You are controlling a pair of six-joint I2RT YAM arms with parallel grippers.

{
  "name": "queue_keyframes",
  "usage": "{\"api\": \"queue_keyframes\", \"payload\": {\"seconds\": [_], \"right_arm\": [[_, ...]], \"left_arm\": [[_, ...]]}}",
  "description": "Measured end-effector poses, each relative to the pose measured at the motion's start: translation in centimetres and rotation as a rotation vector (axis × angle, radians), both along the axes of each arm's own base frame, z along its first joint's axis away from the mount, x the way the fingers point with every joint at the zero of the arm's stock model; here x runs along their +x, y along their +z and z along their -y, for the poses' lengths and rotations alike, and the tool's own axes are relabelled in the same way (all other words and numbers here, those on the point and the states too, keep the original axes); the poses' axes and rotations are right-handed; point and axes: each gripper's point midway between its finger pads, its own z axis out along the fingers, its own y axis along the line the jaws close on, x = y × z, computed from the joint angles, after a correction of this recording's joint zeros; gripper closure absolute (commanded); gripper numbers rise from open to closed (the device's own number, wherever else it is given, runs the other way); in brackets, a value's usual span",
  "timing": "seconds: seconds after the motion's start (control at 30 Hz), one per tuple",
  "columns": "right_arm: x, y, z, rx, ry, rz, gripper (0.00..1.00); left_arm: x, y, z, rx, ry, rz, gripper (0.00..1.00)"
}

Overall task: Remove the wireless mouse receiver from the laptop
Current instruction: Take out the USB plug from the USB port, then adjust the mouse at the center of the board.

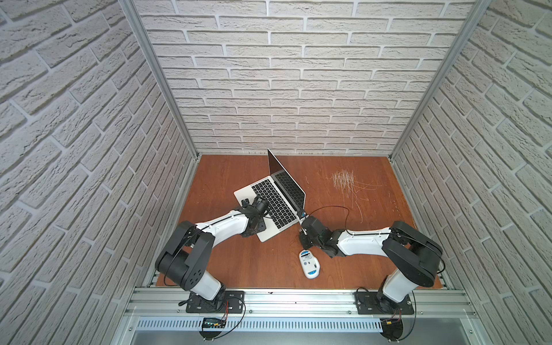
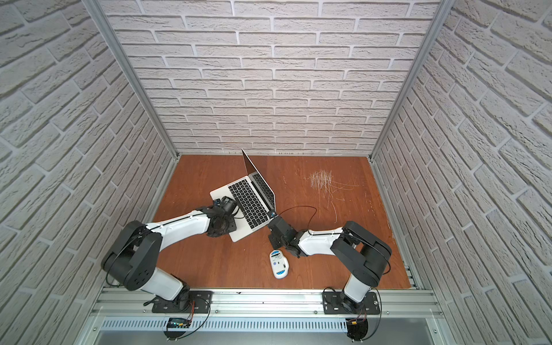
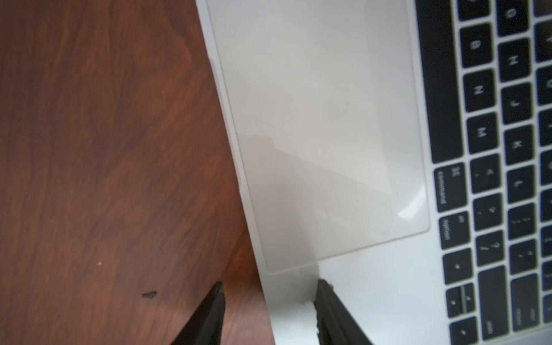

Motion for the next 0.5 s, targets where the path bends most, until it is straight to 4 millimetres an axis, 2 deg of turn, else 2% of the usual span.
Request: {"api": "queue_keyframes", "payload": {"seconds": [0.17, 0.3, 0.4, 0.5], "right_arm": [[-1.1, 0.4, 1.4, -0.027, 0.004, -0.040, 0.97], [-1.5, 3.0, 2.0, 0.017, -0.014, -0.032, 0.97], [-2.1, 5.8, 2.9, 0.088, -0.044, -0.013, 0.97], [-3.1, 7.6, 4.3, 0.137, -0.078, -0.011, 0.97]], "left_arm": [[0.0, 0.2, 0.0, -0.005, 0.001, 0.011, 0.45], [-0.4, 0.5, -0.2, -0.014, -0.005, 0.031, 0.37], [-2.3, 0.8, 0.6, -0.063, -0.061, 0.012, 0.31], [-4.8, 2.0, 3.2, -0.139, -0.186, 0.012, 0.29]]}}
